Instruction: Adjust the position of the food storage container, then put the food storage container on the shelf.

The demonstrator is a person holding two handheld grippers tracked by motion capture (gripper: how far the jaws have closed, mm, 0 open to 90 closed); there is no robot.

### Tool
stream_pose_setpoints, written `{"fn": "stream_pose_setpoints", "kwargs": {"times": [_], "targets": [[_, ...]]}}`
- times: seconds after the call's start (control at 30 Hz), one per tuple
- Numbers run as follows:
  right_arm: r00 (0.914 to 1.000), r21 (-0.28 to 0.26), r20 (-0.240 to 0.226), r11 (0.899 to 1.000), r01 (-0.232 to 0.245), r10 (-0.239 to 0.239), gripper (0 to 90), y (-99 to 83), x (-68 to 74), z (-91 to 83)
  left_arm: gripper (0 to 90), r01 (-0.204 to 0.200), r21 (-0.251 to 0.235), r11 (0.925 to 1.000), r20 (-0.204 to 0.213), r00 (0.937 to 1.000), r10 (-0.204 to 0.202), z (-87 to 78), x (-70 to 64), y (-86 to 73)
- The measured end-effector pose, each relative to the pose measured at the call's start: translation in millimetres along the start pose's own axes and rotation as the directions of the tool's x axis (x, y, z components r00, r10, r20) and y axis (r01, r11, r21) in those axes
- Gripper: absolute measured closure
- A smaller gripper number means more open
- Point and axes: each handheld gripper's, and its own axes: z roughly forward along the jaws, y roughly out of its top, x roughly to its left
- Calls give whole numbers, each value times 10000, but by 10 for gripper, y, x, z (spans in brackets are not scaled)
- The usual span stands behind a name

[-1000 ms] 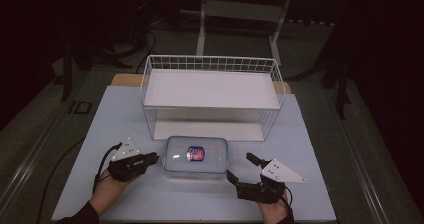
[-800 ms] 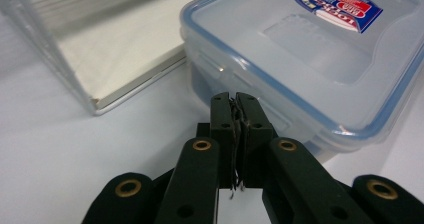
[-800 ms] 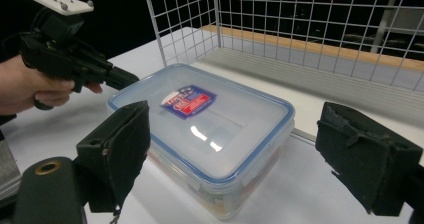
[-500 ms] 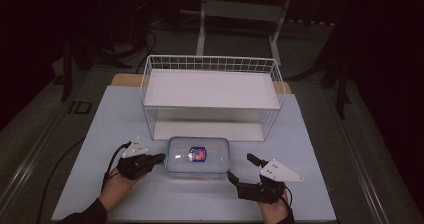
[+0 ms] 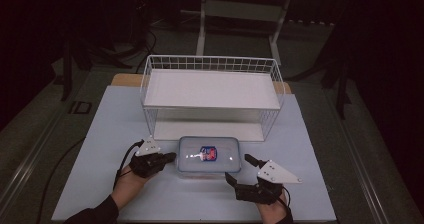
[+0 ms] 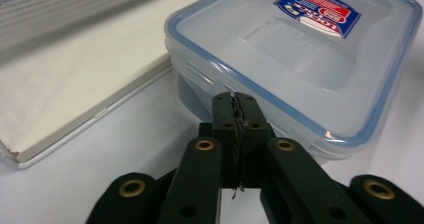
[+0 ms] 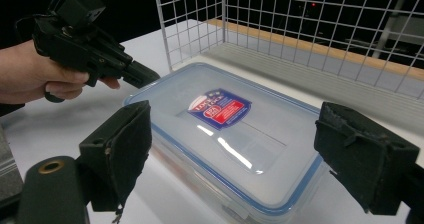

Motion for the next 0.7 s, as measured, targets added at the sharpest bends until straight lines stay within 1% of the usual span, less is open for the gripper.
{"fn": "stream_pose_setpoints", "kwargs": {"times": [0.03,0.07,0.1,0.13,0.17,0.2,0.23,0.27,0.3,0.33,0.37,0.4,0.43,0.47,0.5,0.53,0.57,0.6,0.63,0.67,0.7], "targets": [[10000,0,0,10000,0,0,151,0,0,0,796,0,0,10000,0,10000,0,0,0,0],[10000,2,27,10000,36,-36,151,2,0,-11,732,176,-121,9998,-292,9994,-179,-16,29,-16],[10000,2,27,10000,36,-36,151,2,0,-11,668,176,-121,9998,-292,9994,-179,-16,29,-16],[9998,-57,145,9999,133,-132,151,3,-1,-24,594,702,-356,9969,-208,9973,-710,-53,74,-30],[9998,-57,145,9999,133,-132,151,3,-1,-24,529,702,-356,9969,-208,9973,-710,-53,74,-30],[9998,-47,144,9999,122,-122,151,7,0,-29,529,989,-524,9937,-186,9948,-1000,-102,92,-22],[9998,-120,132,9998,171,-169,151,10,1,-36,432,1093,-710,9915,-51,9939,-1100,-130,104,-14],[9997,-122,83,9996,243,-242,149,13,4,-39,317,1455,-1029,9840,244,9893,-1437,-190,126,16],[9995,-112,20,9994,317,-316,140,14,3,-40,236,1455,-1029,9840,244,9893,-1437,-190,126,16],[9993,-166,-101,9992,371,-373,140,13,-2,-37,152,1753,-1326,9755,491,9842,-1701,-244,145,49],[9993,-166,-101,9992,371,-373,140,13,-2,-37,137,1753,-1326,9755,491,9842,-1701,-244,145,49],[9985,-119,-309,9990,442,-445,140,11,-15,-27,136,1800,-1435,9732,336,9836,-1770,-268,137,86],[9985,-119,-309,9990,442,-445,140,11,-15,-27,122,1800,-1435,9732,336,9836,-1770,-268,137,86],[9981,-75,-387,9988,476,-479,140,6,-26,-24,91,1908,-1382,9718,529,9813,-1852,-266,139,105],[9981,-60,-407,9989,470,-472,140,7,-31,-25,71,1932,-1411,9710,579,9807,-1867,-265,138,111],[9985,-90,-312,9990,449,-451,140,7,-32,-35,48,1964,-1397,9705,615,9800,-1895,-254,123,124],[9987,-206,-275,9989,423,-428,140,8,-37,-43,19,1964,-1397,9705,615,9800,-1895,-254,123,124],[9989,-231,-304,9991,362,-369,136,11,-42,-50,14,1998,-1198,9725,822,9782,-1909,-230,114,130],[9992,-271,-255,9992,310,-317,132,11,-45,-54,14,1998,-1198,9725,822,9782,-1909,-230,114,130],[9992,-271,-255,9992,310,-317,132,11,-45,-54,14,2159,-1163,9695,1055,9732,-2041,-223,113,127],[9992,-271,-255,9992,310,-317,132,11,-45,-54,14,2159,-1163,9695,1055,9732,-2041,-223,113,127]]}}
